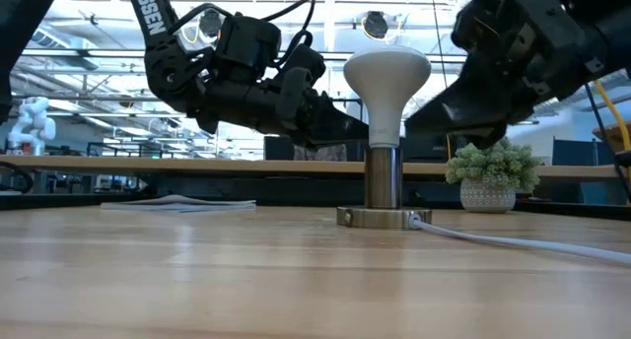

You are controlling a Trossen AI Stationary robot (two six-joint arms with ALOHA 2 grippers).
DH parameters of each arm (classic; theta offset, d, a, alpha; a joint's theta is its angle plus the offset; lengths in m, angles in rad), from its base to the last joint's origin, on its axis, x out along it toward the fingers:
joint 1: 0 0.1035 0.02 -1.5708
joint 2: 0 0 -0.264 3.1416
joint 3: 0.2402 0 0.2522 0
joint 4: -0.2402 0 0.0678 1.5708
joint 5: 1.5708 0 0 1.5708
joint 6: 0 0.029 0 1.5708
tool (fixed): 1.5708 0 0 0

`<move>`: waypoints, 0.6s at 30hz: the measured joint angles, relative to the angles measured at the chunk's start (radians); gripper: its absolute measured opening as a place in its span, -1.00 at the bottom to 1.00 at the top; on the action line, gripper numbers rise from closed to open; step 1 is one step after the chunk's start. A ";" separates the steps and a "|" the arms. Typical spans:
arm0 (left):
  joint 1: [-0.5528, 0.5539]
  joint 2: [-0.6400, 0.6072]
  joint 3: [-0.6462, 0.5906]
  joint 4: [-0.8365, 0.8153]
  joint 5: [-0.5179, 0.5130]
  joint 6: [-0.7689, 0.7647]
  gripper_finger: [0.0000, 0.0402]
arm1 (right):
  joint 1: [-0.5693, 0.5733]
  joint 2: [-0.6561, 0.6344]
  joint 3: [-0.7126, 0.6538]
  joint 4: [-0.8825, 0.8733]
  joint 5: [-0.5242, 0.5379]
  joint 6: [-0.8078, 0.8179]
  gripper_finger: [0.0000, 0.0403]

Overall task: Screw lightbulb
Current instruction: Remove the white lightbulb from the gold lamp

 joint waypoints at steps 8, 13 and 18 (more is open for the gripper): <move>-0.005 0.000 0.000 0.007 0.031 -0.003 -1.00 | -0.016 0.008 0.064 -0.086 0.083 -0.024 -1.00; -0.008 0.000 0.000 0.009 0.068 -0.004 -1.00 | -0.035 0.008 0.064 -0.146 0.107 0.053 -1.00; -0.021 0.000 0.000 0.007 0.068 -0.005 -1.00 | -0.035 0.008 0.064 -0.135 0.108 0.025 -1.00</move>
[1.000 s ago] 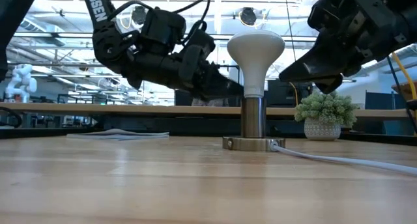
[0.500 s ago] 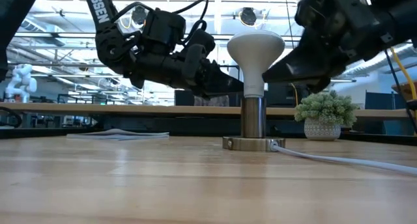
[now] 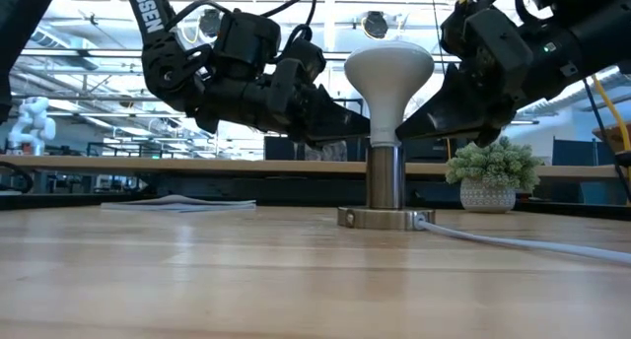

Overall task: Screw lightbulb
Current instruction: Remove the white lightbulb from the gold lamp

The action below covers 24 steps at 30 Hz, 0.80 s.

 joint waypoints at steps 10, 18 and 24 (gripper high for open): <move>-0.010 -0.002 0.000 -0.016 0.010 -0.019 -1.00 | -0.022 0.000 0.000 -0.003 -0.008 0.000 -1.00; -0.008 -0.009 -0.001 -0.054 0.052 -0.025 -1.00 | -0.021 0.000 0.000 -0.062 0.044 0.035 -1.00; -0.004 -0.011 -0.002 -0.061 0.112 -0.025 -1.00 | -0.021 0.000 0.000 -0.068 0.049 0.035 -1.00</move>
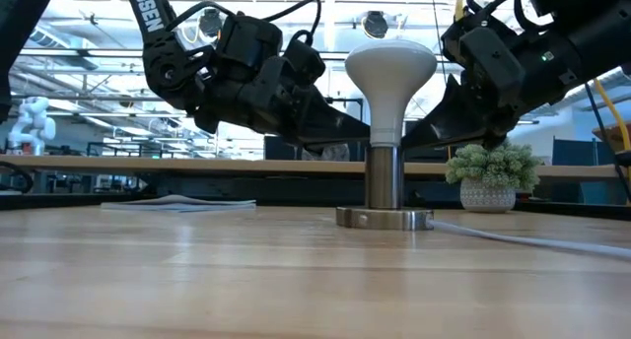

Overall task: Screw lightbulb
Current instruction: Remove the white lightbulb from the gold lamp

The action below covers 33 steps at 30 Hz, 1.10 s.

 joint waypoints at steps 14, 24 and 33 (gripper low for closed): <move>0.017 0.001 0.001 -0.022 0.069 -0.028 -1.00 | -0.005 -0.008 -0.002 -0.059 0.067 0.067 -1.00; 0.051 0.001 0.001 -0.022 0.070 -0.057 -1.00 | 0.023 -0.164 0.000 -0.182 0.050 0.103 -1.00; 0.051 0.001 0.001 0.038 0.069 -0.063 -1.00 | 0.023 -0.138 0.000 -0.166 -0.087 0.150 -1.00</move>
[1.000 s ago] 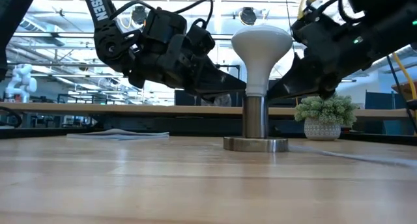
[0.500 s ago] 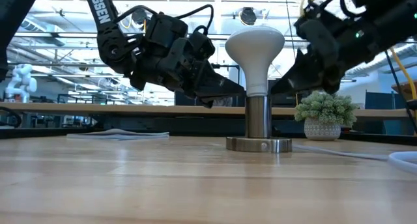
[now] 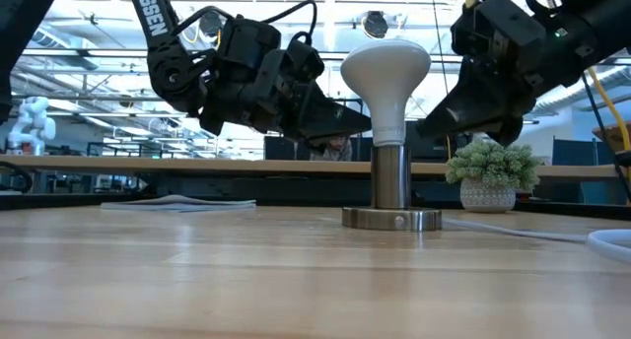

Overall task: Screw lightbulb
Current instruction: Remove the white lightbulb from the gold lamp

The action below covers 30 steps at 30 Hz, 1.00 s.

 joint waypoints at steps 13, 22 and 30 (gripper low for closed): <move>0.000 0.000 0.000 0.008 -0.002 0.003 -1.00 | 0.003 0.035 0.000 0.104 -0.071 0.046 -0.67; -0.002 0.000 0.000 0.010 -0.002 0.003 -1.00 | 0.015 0.035 0.000 0.082 -0.134 0.068 0.01; -0.006 0.000 0.000 0.010 -0.002 0.003 -1.00 | 0.012 0.035 0.000 0.054 0.014 0.066 0.36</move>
